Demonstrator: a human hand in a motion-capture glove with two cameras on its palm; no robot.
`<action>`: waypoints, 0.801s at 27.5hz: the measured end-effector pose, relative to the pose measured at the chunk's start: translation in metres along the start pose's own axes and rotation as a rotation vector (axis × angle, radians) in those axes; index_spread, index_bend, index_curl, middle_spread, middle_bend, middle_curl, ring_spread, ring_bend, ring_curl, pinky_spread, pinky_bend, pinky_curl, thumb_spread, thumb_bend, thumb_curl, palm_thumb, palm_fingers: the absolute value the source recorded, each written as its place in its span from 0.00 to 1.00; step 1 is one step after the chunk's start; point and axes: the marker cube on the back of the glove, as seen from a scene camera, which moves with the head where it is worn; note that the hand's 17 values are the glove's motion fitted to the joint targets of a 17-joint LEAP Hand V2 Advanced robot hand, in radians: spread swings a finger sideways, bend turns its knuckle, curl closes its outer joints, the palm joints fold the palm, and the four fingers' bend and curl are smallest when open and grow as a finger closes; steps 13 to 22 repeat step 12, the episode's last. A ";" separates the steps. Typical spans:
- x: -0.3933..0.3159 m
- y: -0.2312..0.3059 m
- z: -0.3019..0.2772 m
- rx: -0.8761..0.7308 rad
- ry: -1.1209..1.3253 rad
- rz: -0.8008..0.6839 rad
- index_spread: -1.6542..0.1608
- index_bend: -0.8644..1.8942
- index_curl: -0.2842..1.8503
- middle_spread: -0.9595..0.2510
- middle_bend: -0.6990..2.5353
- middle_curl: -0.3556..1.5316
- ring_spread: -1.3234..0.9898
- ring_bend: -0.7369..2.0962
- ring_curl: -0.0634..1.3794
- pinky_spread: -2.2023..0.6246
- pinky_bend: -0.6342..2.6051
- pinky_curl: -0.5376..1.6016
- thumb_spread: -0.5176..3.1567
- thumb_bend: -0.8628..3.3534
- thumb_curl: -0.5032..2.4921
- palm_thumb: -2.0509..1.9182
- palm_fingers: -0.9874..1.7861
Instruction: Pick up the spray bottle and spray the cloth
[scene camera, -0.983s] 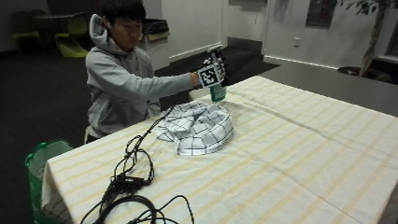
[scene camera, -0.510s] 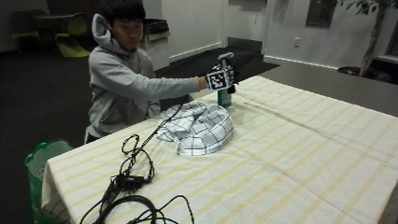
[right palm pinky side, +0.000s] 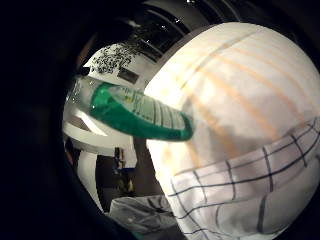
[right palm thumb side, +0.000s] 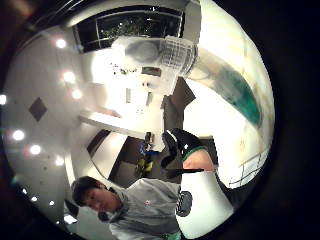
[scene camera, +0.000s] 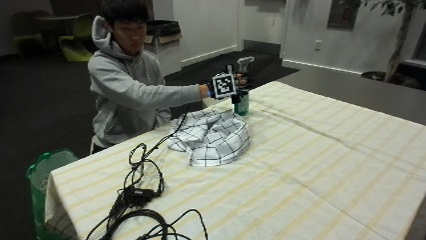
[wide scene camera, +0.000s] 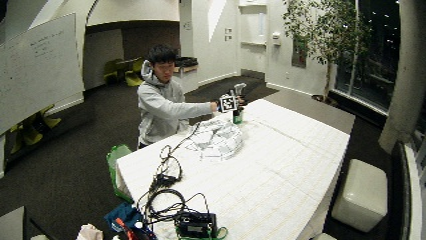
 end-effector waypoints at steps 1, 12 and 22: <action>-0.003 0.005 -0.002 0.001 -0.014 -0.003 0.73 0.33 0.28 0.76 0.28 0.38 0.56 0.38 0.28 0.82 0.38 0.44 0.34 0.19 0.36 0.70 0.39; -0.020 0.036 -0.030 0.038 -0.079 -0.017 0.71 0.35 0.25 0.78 0.28 0.37 0.57 0.39 0.26 0.85 0.38 0.43 0.36 0.20 0.33 0.69 0.38; -0.020 0.036 -0.030 0.038 -0.079 -0.017 0.71 0.35 0.25 0.78 0.28 0.37 0.57 0.39 0.26 0.85 0.38 0.43 0.36 0.20 0.33 0.69 0.38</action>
